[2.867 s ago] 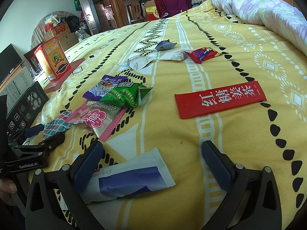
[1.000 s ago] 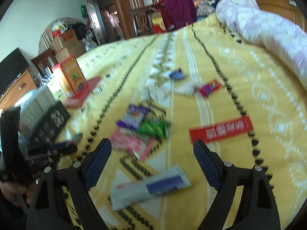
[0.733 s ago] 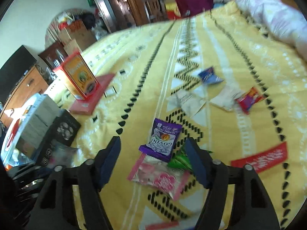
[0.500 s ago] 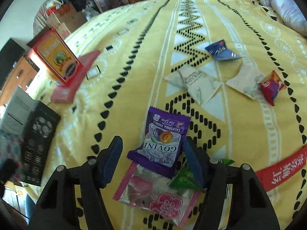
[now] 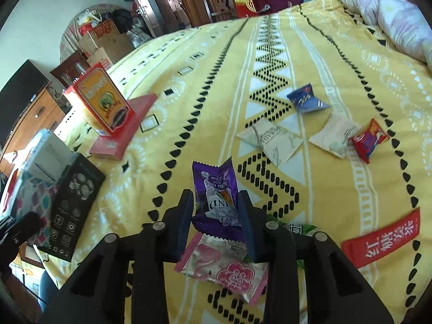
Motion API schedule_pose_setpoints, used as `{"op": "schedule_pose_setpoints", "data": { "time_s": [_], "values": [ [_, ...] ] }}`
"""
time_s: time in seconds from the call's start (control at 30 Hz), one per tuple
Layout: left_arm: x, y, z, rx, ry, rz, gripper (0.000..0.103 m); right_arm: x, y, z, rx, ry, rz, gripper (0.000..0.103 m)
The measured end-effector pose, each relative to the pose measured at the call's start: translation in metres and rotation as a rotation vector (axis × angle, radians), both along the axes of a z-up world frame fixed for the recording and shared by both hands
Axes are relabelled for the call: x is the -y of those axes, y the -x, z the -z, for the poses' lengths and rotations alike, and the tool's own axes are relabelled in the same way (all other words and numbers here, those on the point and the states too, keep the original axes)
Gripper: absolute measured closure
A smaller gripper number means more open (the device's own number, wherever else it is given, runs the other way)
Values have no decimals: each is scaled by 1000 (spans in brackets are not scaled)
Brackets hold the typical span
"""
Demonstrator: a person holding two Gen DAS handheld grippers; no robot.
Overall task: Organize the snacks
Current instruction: 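Grasp the teal-pink patterned packet with the left tool while the right tool grasps the purple GOVIND packet, then lift both held packets and carry them over the glass snack bowl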
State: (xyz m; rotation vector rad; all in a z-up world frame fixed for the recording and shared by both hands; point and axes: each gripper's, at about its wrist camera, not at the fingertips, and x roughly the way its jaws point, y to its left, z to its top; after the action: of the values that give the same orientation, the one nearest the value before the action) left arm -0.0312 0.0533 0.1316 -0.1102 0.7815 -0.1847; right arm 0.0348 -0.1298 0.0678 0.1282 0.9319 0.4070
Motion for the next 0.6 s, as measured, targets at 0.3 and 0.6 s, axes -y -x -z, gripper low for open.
{"op": "schedule_pose_setpoints", "data": {
  "time_s": [0.3,0.6],
  "values": [
    [-24,6,-32,60,12,-42,96,-9,17,-56,114,6,-29,83],
    [-37,16,-39,68,23,-55,97,-23,39,-69,127,-25,-60,83]
  ]
}}
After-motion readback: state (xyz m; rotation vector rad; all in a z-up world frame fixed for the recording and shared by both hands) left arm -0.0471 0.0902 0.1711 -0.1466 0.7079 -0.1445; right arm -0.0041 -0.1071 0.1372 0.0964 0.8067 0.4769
